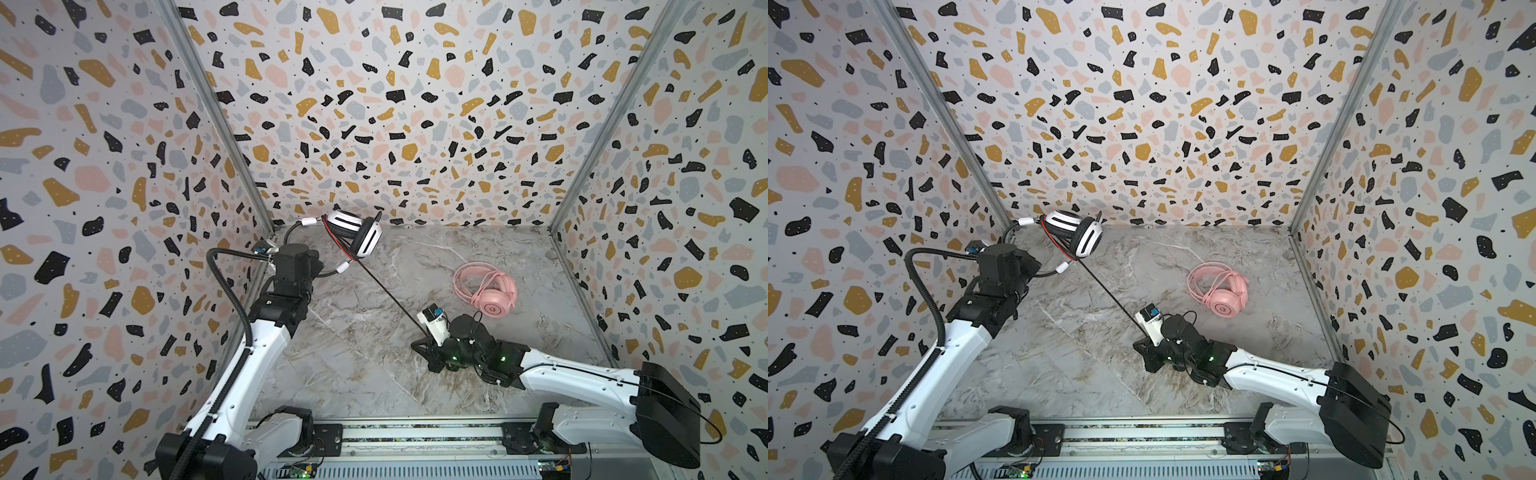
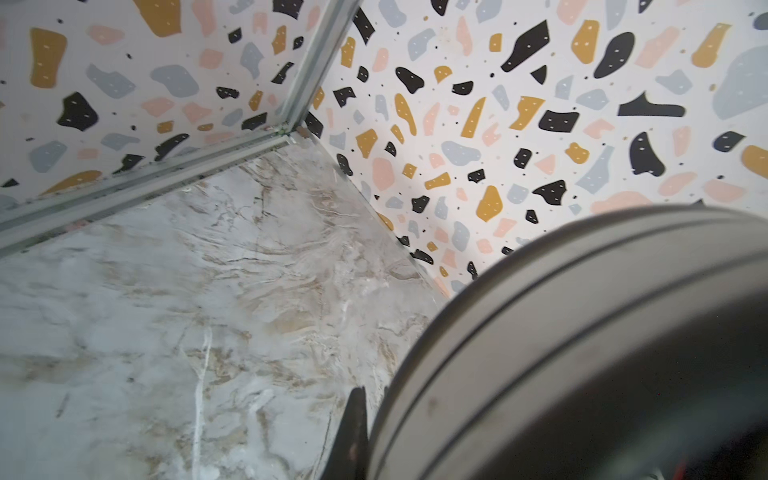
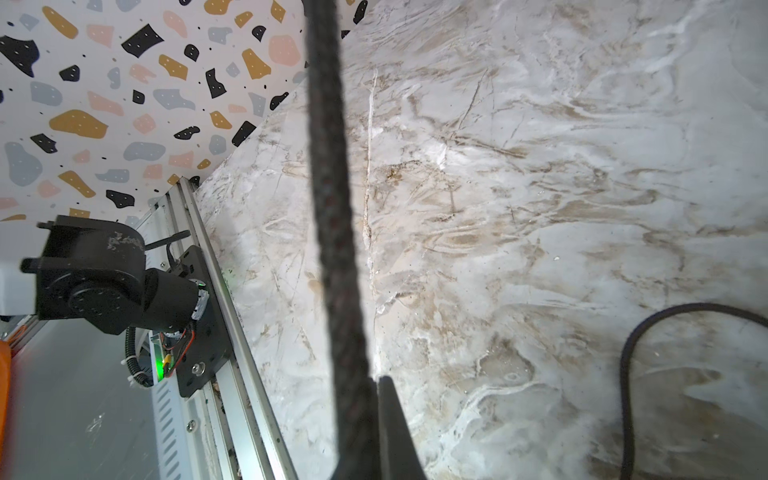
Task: Wrap the headphones
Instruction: 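Raise the headset with the left gripper while the right draws the cable down, then lower the headset with the left gripper while the right brings the cable up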
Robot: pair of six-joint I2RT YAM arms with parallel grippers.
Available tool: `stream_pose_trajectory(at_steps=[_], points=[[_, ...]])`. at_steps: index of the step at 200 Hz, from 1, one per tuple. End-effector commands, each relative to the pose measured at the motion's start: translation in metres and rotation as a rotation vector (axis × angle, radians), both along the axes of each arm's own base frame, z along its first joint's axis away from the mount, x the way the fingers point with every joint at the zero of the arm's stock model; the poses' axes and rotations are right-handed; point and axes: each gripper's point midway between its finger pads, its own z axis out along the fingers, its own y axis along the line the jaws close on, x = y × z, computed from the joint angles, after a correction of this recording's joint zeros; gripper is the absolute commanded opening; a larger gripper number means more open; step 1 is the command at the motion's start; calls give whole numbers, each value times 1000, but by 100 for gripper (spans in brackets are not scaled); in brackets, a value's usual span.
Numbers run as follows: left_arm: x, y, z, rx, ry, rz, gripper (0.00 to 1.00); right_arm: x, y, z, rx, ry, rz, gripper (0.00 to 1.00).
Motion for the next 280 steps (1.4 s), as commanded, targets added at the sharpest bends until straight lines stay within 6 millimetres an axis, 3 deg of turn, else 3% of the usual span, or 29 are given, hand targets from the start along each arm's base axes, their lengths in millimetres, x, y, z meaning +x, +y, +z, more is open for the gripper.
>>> stream_pose_trajectory(at_steps=[1,49,109,154,203,280], points=[[4,17,31,-5,-137,101,0,1,-2,31,-1,-63,-16,0],[4,21,20,73,-121,99,0,0,-6,73,43,-130,-29,0],[6,24,1,187,-30,78,0,0,-8,90,71,-150,-35,0],[2,10,-4,275,-2,47,0,3,-14,106,75,-184,-61,0],[0,-20,-7,487,70,1,0,5,-21,126,82,-227,-79,0],[-8,-58,-9,649,83,-93,0,10,-32,149,70,-282,-116,0]])
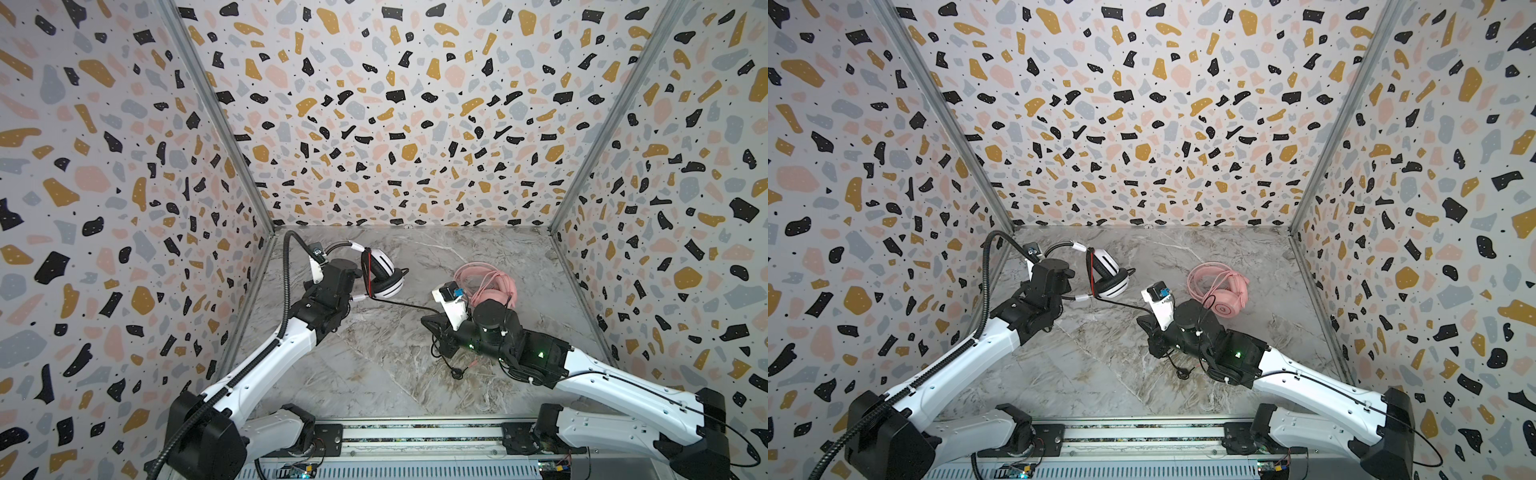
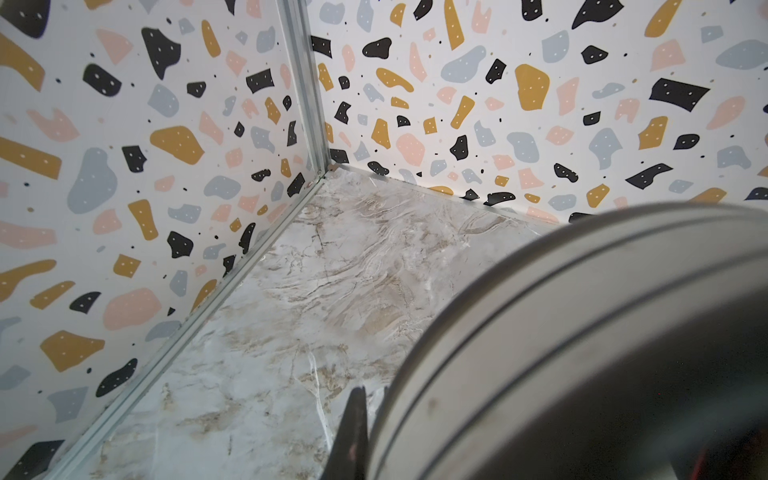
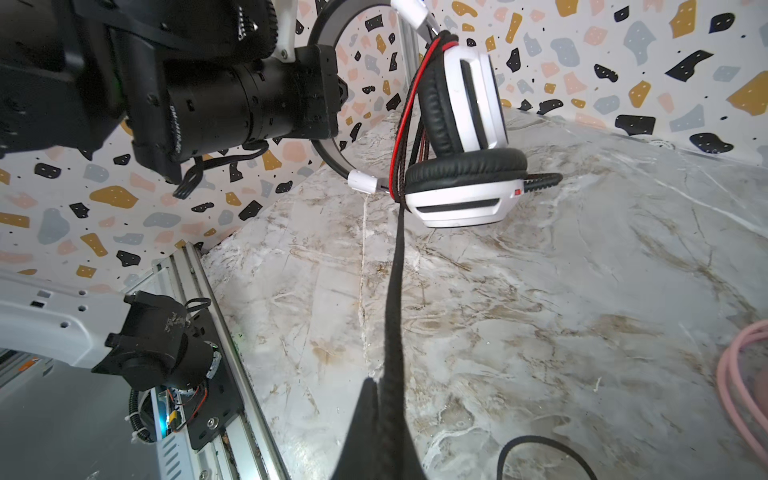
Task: Wrap the headphones
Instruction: 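Lower the headset with the left gripper while the right brings the cable up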
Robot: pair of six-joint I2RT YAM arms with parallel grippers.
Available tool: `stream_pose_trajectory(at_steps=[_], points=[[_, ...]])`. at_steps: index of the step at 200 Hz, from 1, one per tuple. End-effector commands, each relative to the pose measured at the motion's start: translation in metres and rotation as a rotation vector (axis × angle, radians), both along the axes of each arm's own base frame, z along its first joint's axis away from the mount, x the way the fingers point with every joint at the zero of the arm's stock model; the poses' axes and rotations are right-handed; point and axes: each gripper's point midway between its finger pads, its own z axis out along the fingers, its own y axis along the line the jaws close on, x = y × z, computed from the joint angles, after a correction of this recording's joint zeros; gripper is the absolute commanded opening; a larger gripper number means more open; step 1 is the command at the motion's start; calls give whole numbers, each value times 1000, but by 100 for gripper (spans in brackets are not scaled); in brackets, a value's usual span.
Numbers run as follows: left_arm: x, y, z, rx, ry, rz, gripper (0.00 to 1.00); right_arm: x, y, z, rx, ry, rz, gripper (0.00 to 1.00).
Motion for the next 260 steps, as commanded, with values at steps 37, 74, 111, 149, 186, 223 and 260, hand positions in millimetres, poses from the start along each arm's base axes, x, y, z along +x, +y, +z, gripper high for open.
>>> stream_pose_trajectory(at_steps=[37,74,111,149,186,223,260], points=[[-1,-25,19,90,-63,-88,0,8,-16,43,13,-104,-64,0],[-6,-36,11,84,-46,-183,0,11,-22,49,7,-118,-84,0],[-15,-88,-5,93,41,-553,0,16,-30,52,-11,-137,-116,0],[-33,-122,-12,55,75,-788,0,34,-40,59,-22,-170,-151,0],[-50,-146,-14,7,102,-955,0,60,-46,66,-14,-201,-182,0],[-61,-161,-13,-36,114,-1052,0,97,-52,62,11,-176,-208,0],[-82,-194,-9,-165,157,-1251,0,135,-51,34,-21,-85,-222,0]])
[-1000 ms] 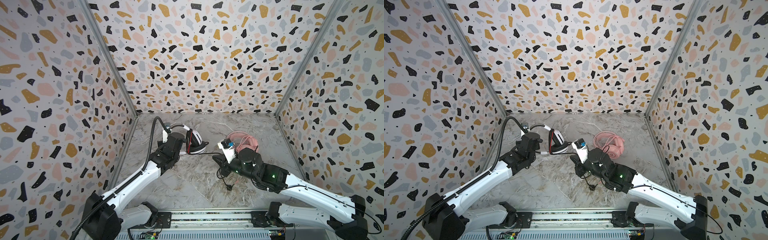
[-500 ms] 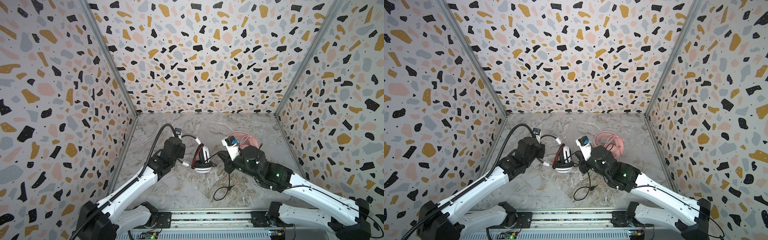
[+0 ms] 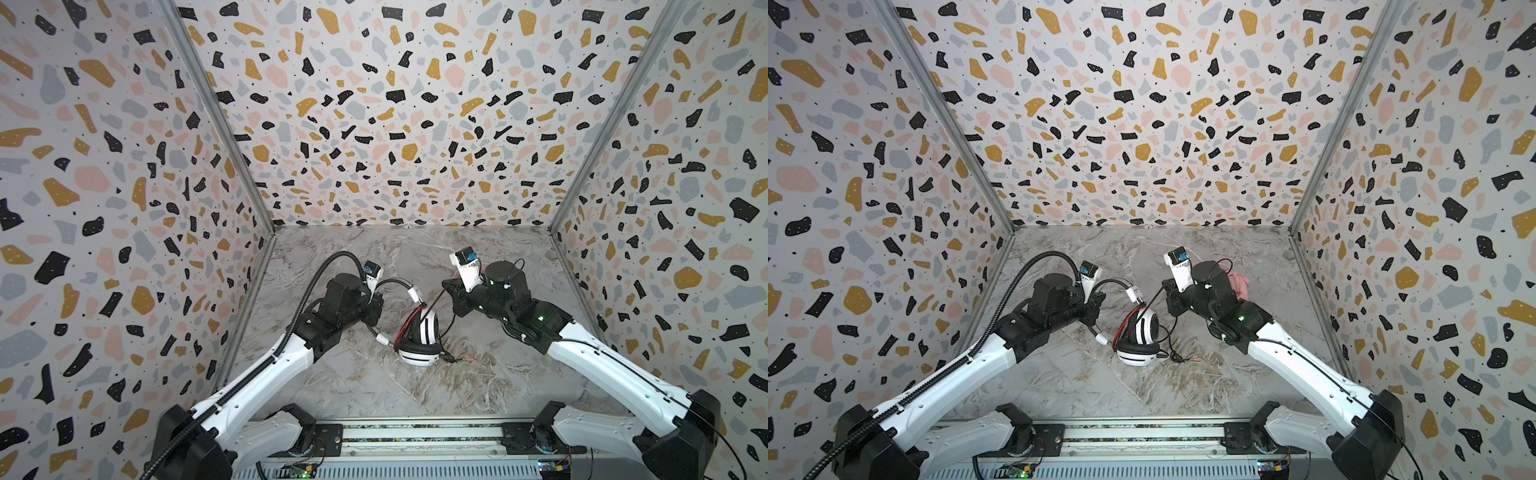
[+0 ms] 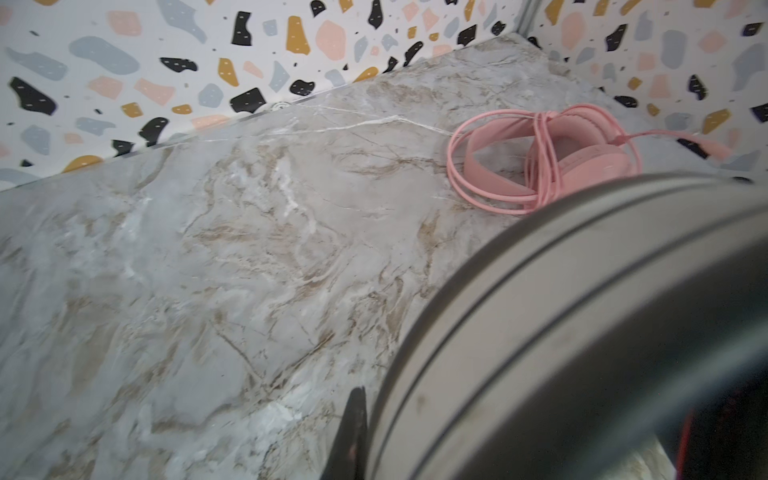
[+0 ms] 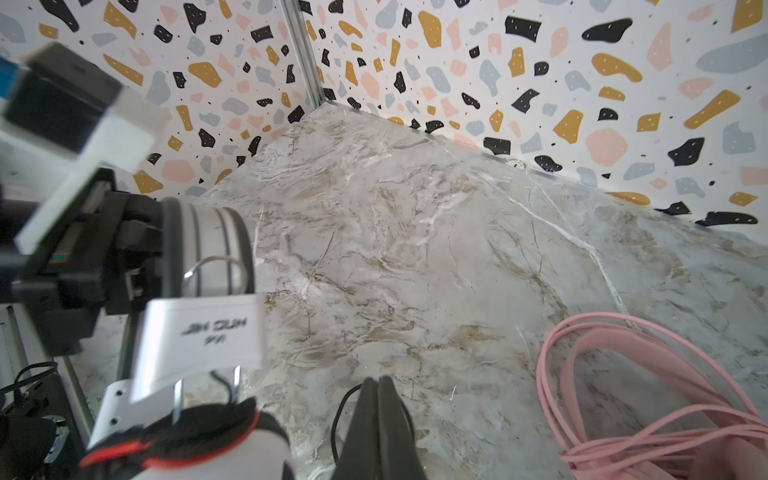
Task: Wrap the headphones
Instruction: 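Lower the headset with the left gripper while the right brings the cable up, then wrap the black cable over the headset with the right gripper beside the left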
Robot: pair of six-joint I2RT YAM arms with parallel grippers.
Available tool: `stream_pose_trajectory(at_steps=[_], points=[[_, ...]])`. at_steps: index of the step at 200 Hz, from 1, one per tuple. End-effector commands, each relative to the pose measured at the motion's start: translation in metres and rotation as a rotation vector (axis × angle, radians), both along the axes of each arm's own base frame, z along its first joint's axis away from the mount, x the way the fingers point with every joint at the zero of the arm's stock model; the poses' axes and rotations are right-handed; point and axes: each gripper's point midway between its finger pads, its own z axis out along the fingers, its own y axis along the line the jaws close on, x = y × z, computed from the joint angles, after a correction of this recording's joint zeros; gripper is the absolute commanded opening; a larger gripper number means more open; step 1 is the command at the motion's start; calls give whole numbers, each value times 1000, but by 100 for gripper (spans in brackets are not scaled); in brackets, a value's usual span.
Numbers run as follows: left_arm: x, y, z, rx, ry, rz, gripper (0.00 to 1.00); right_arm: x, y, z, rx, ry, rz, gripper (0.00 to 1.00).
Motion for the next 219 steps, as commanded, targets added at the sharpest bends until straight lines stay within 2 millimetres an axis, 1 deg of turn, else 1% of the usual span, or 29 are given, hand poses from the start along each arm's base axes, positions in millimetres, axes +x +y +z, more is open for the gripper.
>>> stream_pose_trajectory(at_steps=[1,24,54,75,95,118,143,161,177,219], points=[[-23,-36,25,-121,29,-217,0,26,1,35,84,-62,-24,0],[-34,-50,36,-206,65,-297,0,33,5,16,91,-16,-8,1],[-45,-60,64,-324,63,-355,0,31,8,-7,97,44,4,1],[-51,-63,83,-386,43,-383,0,28,12,-16,113,68,23,1],[-53,-66,95,-435,34,-399,0,25,15,-23,129,87,40,3],[-51,-67,101,-446,29,-393,0,22,18,-31,150,99,62,5],[-44,-63,106,-449,20,-346,0,20,26,-47,164,136,94,8],[-42,-64,111,-464,25,-335,0,23,30,-60,173,160,94,11],[-44,-65,120,-487,22,-343,0,26,33,-70,185,179,97,11],[-49,-62,141,-521,-3,-349,0,32,46,-84,244,210,126,11]])
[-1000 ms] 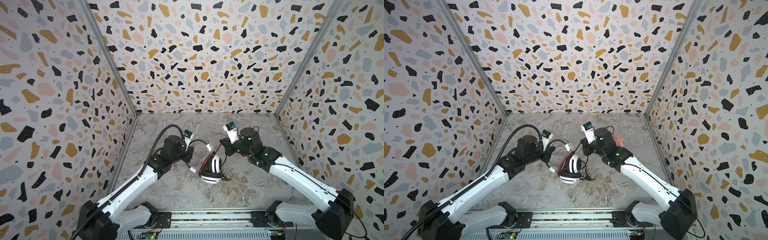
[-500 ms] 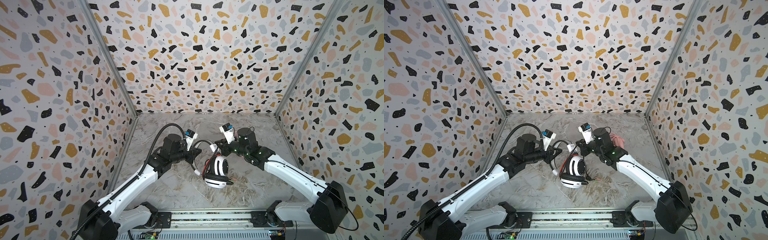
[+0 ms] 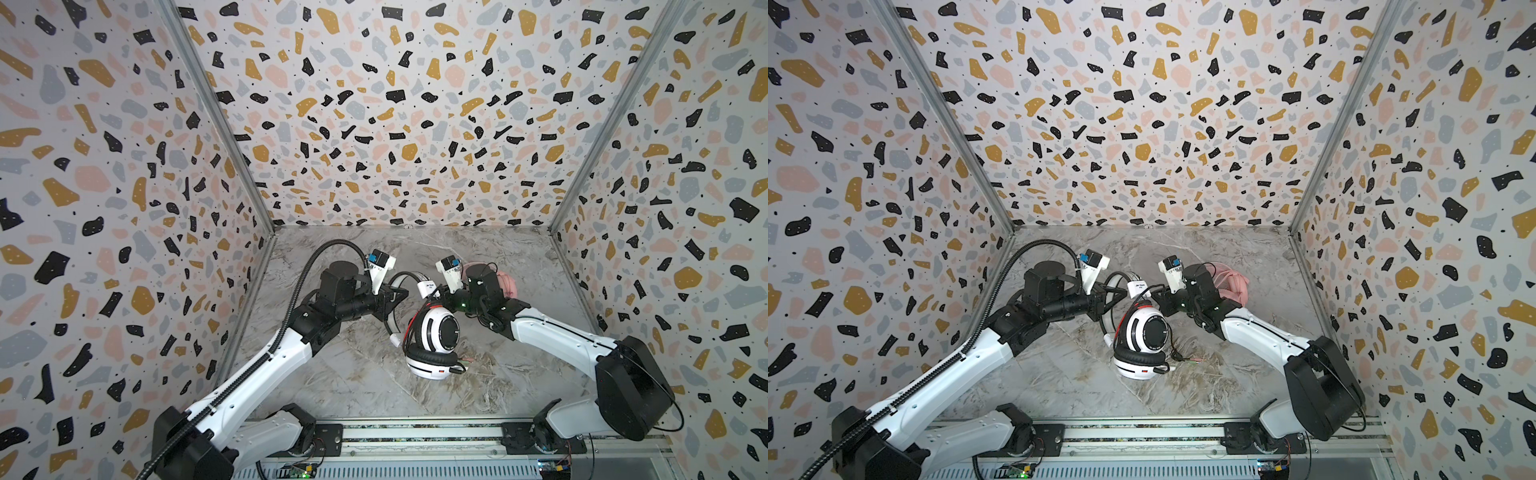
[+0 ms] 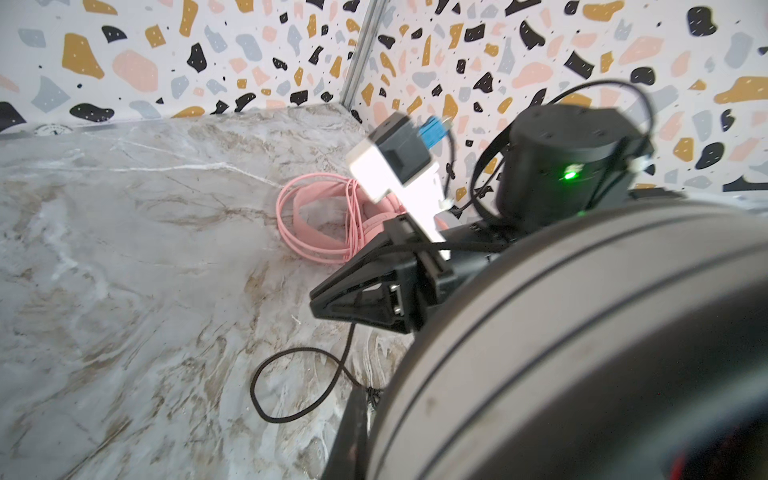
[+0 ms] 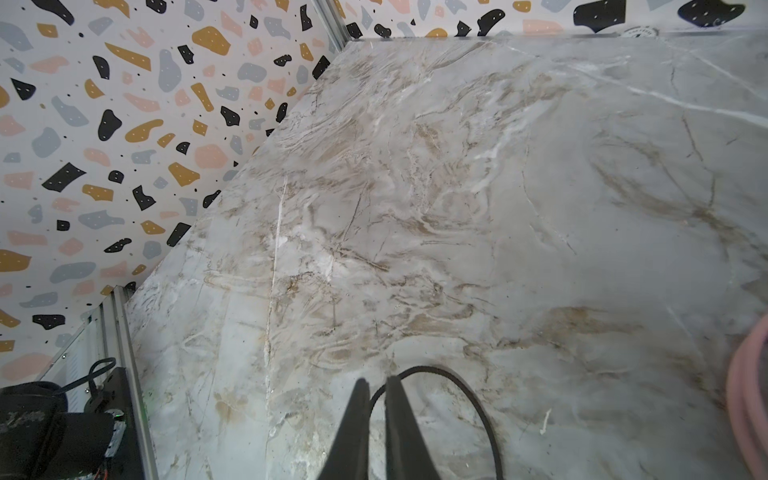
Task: Wrap the headphones
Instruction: 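Wrap the black cable over the headset with the right gripper beside the left, then raise the headset with the left gripper while the right pulls the cable down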
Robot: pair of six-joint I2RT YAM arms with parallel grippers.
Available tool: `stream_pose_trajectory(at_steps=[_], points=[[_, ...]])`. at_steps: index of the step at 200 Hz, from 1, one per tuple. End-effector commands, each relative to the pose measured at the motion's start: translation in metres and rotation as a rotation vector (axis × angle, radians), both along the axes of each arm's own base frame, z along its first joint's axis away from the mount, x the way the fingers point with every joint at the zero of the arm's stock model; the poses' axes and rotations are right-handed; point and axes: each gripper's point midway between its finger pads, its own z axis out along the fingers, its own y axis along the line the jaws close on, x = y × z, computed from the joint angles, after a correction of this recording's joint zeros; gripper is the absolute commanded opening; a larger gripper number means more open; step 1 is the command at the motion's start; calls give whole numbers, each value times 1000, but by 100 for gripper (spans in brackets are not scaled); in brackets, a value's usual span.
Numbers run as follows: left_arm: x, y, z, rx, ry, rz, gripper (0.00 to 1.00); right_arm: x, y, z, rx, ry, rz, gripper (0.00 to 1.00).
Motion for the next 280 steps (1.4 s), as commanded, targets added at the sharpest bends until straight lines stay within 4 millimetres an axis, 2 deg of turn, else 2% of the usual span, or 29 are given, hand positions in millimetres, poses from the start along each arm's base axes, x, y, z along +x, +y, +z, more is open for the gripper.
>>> stream_pose_trajectory(at_steps=[1,33,90,116,158,172,201,248,280], points=[[-12,-6,67,-149,-113,-55,0,5,10,14,87,-24,14,11],[-14,-2,83,-188,-115,-32,0,11,20,-3,118,16,30,12],[1,7,94,-210,-75,76,0,35,42,-46,150,73,28,14],[11,13,92,-225,-42,121,0,46,52,-65,168,102,30,14],[19,27,104,-270,-41,163,0,53,55,-92,171,133,8,12],[24,35,109,-283,-44,203,0,48,53,-98,171,151,11,8],[40,53,109,-284,-31,298,0,31,41,-99,173,155,2,3],[76,103,100,-325,15,555,0,-10,24,-95,124,152,13,2],[95,144,92,-338,31,768,0,-45,18,-94,64,143,30,2]])
